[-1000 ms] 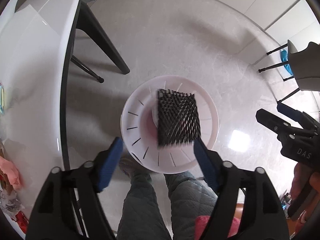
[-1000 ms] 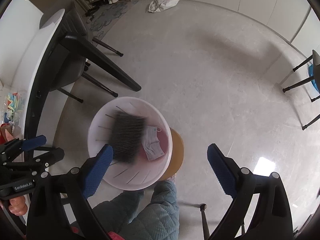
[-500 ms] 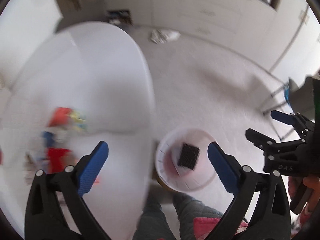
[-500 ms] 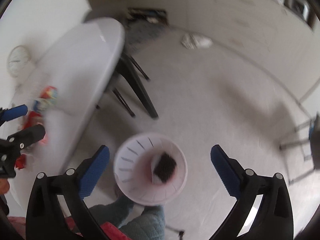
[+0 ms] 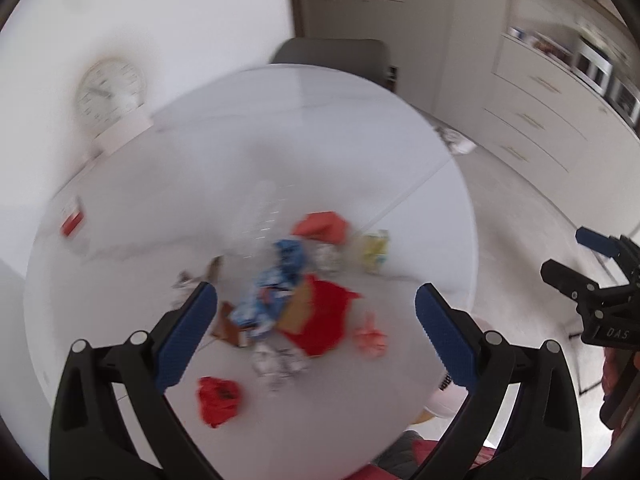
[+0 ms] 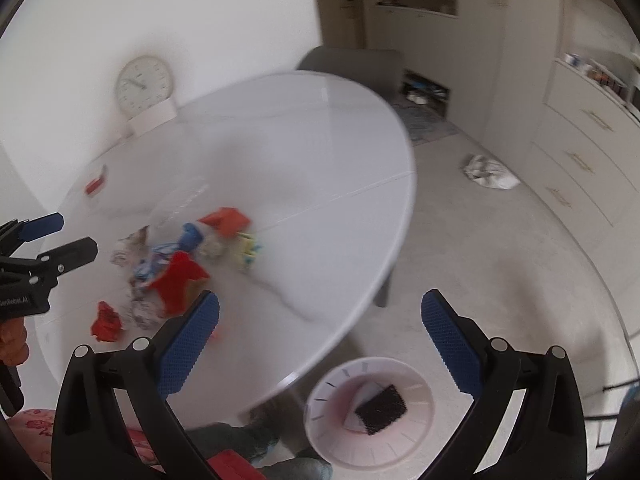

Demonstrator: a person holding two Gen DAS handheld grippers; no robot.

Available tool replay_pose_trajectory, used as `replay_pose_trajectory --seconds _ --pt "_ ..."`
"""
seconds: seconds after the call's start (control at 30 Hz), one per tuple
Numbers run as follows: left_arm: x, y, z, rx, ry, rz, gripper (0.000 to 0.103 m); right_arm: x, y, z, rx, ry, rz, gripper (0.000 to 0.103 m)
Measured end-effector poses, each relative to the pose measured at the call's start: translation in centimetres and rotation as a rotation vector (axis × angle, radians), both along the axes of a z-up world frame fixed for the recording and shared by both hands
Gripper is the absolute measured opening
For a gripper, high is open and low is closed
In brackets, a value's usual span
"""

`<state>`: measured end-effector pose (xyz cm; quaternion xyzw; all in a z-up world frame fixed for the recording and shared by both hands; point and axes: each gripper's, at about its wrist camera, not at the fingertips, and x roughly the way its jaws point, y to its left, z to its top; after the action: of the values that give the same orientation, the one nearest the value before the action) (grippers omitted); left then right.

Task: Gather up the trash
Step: 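Move both open tools back over the trash on the table, then grasp the yellow-blue crumpled paper with the right tool while the left tool grasps the clear bottle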

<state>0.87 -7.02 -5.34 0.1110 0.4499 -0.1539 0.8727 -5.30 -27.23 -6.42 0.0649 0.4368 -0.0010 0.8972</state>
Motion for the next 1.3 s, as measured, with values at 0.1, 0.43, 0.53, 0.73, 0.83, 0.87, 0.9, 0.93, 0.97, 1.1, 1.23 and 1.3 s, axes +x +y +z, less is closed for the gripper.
replay_pose_trajectory --seconds 0.1,0.43,0.53,0.73,0.83,0.87,0.9,0.93,0.97,1.1,1.23,1.3 --pt "1.2 2.2 -0.2 -0.001 -0.006 0.048 0.095 1.9 2.3 -0.6 0.010 0.014 0.035 0.100" --pt "5.2 9.0 -3.8 0.045 0.045 0.080 0.095 10.8 6.4 -7.4 -0.015 0.146 0.068 0.095" --pt "6.3 11.3 -5.5 0.048 0.083 0.106 0.095 13.1 6.9 -10.1 -0.013 0.220 0.057 0.083" --pt "8.2 13.8 -8.1 0.034 0.145 0.141 0.095 15.1 7.5 -12.4 0.011 0.281 0.030 0.064" --pt "9.0 13.3 -8.5 0.016 0.156 0.116 0.095 15.5 7.8 -12.5 0.013 0.300 0.043 0.034" --pt "9.4 12.9 -8.5 0.011 0.157 0.102 0.095 15.6 7.8 -12.5 0.012 0.304 0.043 0.023" --pt "9.8 12.5 -8.5 0.008 0.155 0.085 0.095 15.5 7.8 -12.5 0.014 0.300 0.039 0.021" --pt "10.4 11.7 -8.6 0.007 0.150 0.059 0.095 15.5 7.8 -12.3 0.021 0.299 0.036 0.021" --pt "10.9 10.9 -8.7 0.008 0.147 0.036 0.095 15.5 7.7 -12.3 0.030 0.300 0.032 0.021" --pt "13.1 8.2 -9.5 0.004 0.151 -0.027 0.095 14.9 7.2 -11.2 0.058 0.289 0.010 0.021" --pt "15.5 4.7 -11.0 0.043 0.152 -0.115 0.095 13.7 5.8 -9.5 0.087 0.268 -0.019 0.021" --pt "16.5 3.5 -11.9 0.071 0.159 -0.141 0.095 13.0 5.1 -8.8 0.092 0.257 -0.037 0.021"
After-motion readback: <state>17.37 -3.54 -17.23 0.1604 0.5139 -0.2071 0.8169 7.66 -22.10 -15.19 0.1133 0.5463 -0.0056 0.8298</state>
